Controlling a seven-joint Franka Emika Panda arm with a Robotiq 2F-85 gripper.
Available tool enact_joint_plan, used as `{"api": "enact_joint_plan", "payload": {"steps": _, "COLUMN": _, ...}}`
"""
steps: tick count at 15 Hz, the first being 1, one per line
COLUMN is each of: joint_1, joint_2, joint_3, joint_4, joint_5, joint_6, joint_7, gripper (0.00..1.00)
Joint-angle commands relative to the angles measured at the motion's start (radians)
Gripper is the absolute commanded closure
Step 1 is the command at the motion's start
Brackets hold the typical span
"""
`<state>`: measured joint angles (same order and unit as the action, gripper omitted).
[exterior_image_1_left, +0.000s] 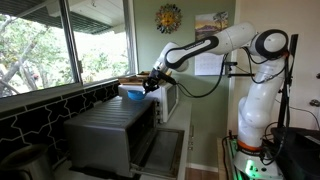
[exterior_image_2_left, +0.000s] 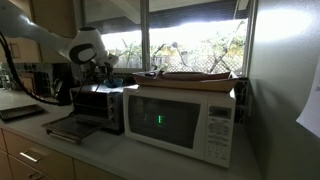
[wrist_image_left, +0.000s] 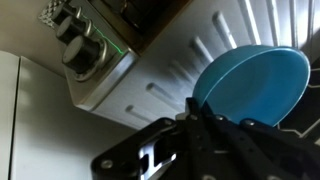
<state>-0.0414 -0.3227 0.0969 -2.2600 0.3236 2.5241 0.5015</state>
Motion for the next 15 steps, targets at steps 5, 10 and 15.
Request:
{"api": "enact_joint_plan", "payload": {"steps": 5, "joint_1": -0.048, "joint_2": -0.079, "joint_3": 0.035, "joint_4": 0.018, "joint_5": -0.263, "joint_6": -0.073, "joint_7": -0.003, "gripper": 0.97}}
{"api": "enact_joint_plan", "payload": {"steps": 10, "joint_1": -0.067, "joint_2": -0.156, "joint_3": 0.089, "joint_4": -0.012, "joint_5": -0.478, "joint_6": -0.05, "joint_7": -0.037, "gripper": 0.95}}
{"api": "enact_joint_plan", "payload": {"steps": 15, "joint_1": -0.081, "joint_2": -0.211, "joint_3": 0.178, "joint_4": -0.103, "joint_5": -0.675, "joint_6": 0.019, "joint_7": -0.029, "gripper": 0.97}}
